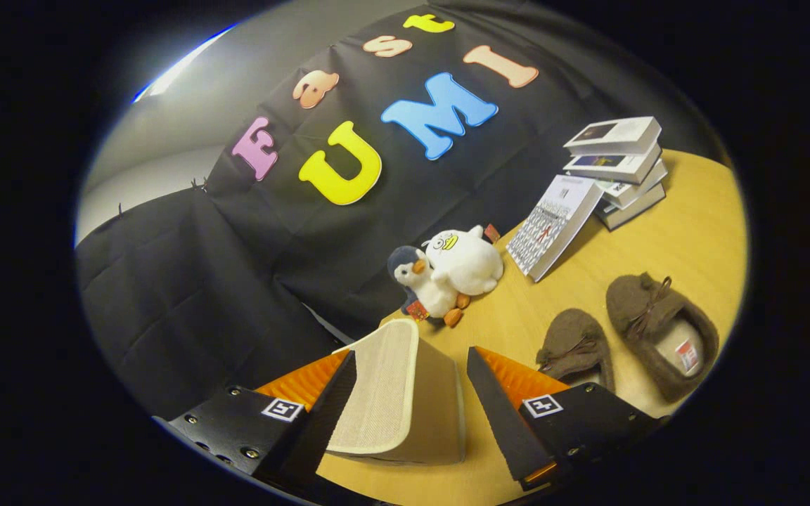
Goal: Open the storage box then place both shoes into the box .Put the left shoe in first, then the right shoe, with the right side of both shoes facing outward in a uniform manner.
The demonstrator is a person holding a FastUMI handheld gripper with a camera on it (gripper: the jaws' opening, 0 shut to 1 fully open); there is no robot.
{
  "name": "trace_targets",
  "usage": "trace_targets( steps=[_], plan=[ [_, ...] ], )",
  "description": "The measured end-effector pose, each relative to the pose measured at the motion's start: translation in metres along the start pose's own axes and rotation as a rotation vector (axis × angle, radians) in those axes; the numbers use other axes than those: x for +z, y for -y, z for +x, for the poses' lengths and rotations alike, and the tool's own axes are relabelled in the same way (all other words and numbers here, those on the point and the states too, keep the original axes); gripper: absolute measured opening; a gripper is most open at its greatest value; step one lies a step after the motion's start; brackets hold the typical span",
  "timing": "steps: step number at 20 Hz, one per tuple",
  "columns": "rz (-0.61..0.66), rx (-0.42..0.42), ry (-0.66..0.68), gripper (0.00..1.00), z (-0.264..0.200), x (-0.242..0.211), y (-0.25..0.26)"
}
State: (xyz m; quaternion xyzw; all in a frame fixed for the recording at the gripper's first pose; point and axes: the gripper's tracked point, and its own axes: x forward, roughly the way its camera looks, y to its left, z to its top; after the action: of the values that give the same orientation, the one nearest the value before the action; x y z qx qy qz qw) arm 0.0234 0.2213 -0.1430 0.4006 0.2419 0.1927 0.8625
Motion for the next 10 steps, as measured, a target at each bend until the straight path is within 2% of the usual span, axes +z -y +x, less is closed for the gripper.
trace_targets(
  steps=[6, 10],
  plan=[
    [0.328, 0.059, -0.115, 0.97, 0.035, -0.041, -0.007],
    [0.443, 0.062, -0.171, 0.97, 0.047, -0.062, -0.006]
  ],
)
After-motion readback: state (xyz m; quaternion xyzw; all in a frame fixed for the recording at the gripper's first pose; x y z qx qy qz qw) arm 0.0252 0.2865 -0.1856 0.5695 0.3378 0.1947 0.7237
